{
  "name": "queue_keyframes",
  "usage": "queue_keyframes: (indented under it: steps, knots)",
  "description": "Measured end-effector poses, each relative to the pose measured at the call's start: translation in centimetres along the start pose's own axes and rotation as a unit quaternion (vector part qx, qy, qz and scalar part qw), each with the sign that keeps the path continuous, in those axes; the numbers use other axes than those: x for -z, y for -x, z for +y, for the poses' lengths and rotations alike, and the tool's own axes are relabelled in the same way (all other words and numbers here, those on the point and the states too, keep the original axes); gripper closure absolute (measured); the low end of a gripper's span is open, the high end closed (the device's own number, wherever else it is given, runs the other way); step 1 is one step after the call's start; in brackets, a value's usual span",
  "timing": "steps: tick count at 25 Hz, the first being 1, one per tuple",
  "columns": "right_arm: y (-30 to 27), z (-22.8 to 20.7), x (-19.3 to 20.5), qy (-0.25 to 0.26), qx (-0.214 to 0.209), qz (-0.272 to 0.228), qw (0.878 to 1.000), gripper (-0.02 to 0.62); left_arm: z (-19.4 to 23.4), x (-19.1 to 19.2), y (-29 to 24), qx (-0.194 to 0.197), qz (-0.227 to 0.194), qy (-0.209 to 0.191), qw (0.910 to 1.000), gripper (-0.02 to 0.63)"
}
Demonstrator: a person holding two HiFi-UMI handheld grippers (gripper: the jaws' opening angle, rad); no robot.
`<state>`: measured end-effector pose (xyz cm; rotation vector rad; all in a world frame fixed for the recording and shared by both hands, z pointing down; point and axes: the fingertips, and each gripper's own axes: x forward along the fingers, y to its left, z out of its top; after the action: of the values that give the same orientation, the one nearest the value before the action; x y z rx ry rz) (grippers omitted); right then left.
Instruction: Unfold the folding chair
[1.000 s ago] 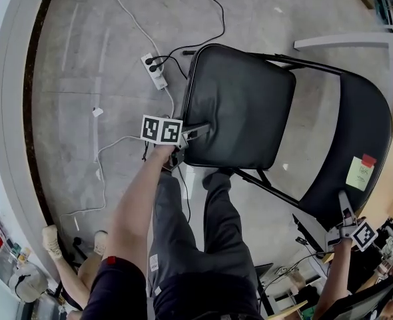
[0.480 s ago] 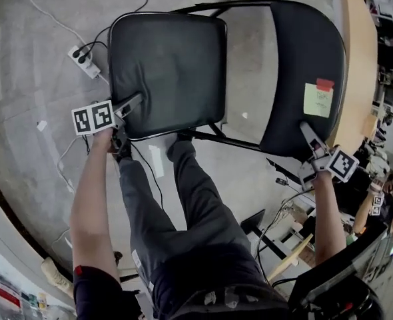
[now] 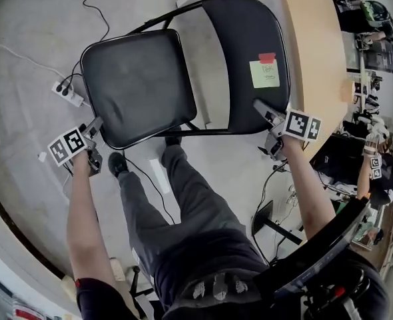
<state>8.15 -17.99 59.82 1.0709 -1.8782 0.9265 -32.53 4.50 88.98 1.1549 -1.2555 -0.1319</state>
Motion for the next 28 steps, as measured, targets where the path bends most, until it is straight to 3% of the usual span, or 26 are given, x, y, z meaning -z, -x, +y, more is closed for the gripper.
queue_keyframes:
  steps: [1, 3, 8, 12, 17, 22, 25, 27, 28]
  knots:
    - [0.0, -0.2, 0.5, 0.014, 0.014, 0.012, 1.0, 0.308, -0.2, -0.7, 1.2, -0.006, -0.002, -0.008, 0.9999, 0.199]
    - [0.6, -0.8, 0.7, 0.03, 0.042, 0.014, 0.999, 0.293, -1.0, -2.1, 3.9, -0.019, -0.007, -0.018, 0.9996, 0.206]
    - [5.2, -2.1, -1.2, 0.024, 0.077, -0.026, 0.996, 0.253, -6.4, -4.2, 10.6, -0.037, -0.01, -0.062, 0.9973, 0.218]
    - [6.8, -0.3, -4.2, -0.002, 0.055, -0.095, 0.994, 0.253, -12.5, -9.8, 15.2, -0.041, -0.033, -0.131, 0.9899, 0.22]
    - [10.2, 2.4, -6.0, 0.001, 0.029, -0.127, 0.991, 0.256, -19.8, -11.7, 19.7, -0.032, -0.076, -0.178, 0.9805, 0.268]
    - [12.8, 5.1, -7.5, 0.001, -0.025, -0.164, 0.986, 0.349, -25.5, -9.6, 21.8, -0.02, -0.106, -0.224, 0.9687, 0.348]
    - [14.3, 4.8, -8.7, -0.004, -0.058, -0.19, 0.98, 0.484, -29.8, -8.5, 22.8, -0.024, -0.144, -0.245, 0.9583, 0.566]
    - [15.1, 4.0, -8.3, -0.004, -0.071, -0.191, 0.979, 0.594, -32.4, -6.6, 23.0, -0.016, -0.158, -0.245, 0.9566, 0.604]
    - [15.4, 3.8, -8.0, -0.002, -0.079, -0.191, 0.979, 0.594, -33.3, -5.7, 23.0, -0.016, -0.16, -0.248, 0.9554, 0.604]
